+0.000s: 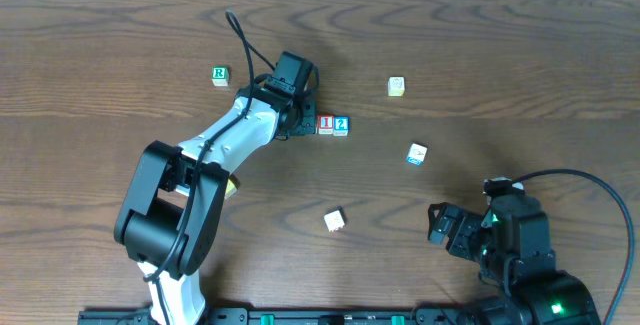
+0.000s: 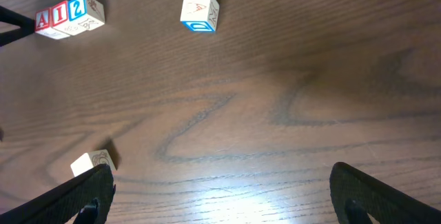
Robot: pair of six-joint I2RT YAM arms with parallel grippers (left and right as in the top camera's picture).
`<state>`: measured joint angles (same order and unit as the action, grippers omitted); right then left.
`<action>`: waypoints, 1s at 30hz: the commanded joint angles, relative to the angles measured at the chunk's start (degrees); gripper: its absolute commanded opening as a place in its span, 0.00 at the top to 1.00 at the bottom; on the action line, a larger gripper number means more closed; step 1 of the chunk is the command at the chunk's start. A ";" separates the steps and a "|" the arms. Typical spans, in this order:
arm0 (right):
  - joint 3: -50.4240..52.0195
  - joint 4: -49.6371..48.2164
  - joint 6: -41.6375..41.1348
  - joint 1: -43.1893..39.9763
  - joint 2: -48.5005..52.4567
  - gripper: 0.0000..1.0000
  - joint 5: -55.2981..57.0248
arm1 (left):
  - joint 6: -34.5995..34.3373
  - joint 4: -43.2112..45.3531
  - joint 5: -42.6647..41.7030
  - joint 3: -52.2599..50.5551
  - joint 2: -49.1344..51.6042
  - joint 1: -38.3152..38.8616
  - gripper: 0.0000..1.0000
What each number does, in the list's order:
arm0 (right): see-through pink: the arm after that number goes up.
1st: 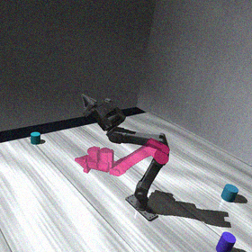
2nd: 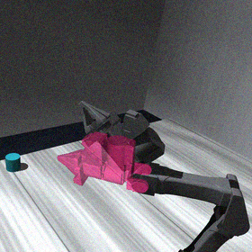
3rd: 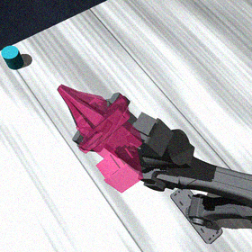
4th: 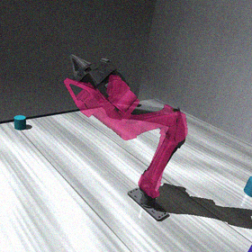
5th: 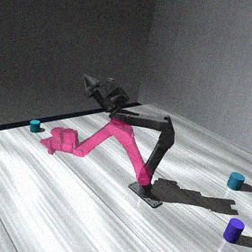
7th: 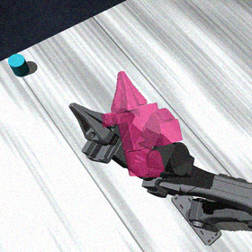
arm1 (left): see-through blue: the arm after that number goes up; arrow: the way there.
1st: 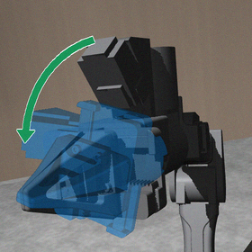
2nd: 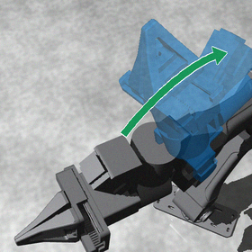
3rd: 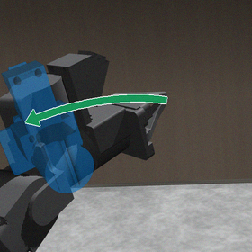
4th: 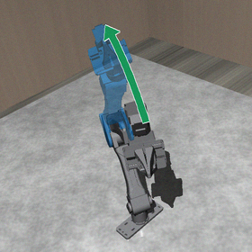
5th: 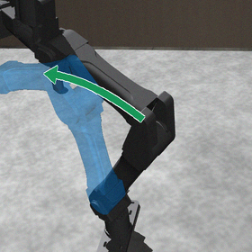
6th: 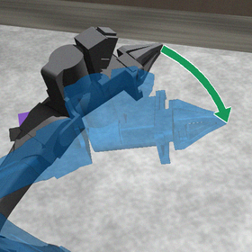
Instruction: Spell out Ai2
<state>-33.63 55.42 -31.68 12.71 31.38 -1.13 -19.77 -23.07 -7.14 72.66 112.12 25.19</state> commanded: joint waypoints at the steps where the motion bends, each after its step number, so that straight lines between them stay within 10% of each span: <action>1: 0.11 -0.09 -0.87 0.11 -0.24 0.01 0.02 | -1.51 -0.68 -0.46 0.15 1.05 0.11 0.94; 28: 0.11 -0.07 -0.87 0.11 -0.24 0.01 0.02 | 0.00 -7.82 6.86 2.73 -5.73 -5.81 0.94; 30: 0.11 -0.07 -0.87 0.11 -0.24 0.01 0.02 | 3.21 -8.74 3.96 4.50 -9.81 -6.71 0.72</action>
<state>-33.63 55.42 -31.68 12.71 31.38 -1.13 -19.68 -31.35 -1.58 72.86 109.32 19.57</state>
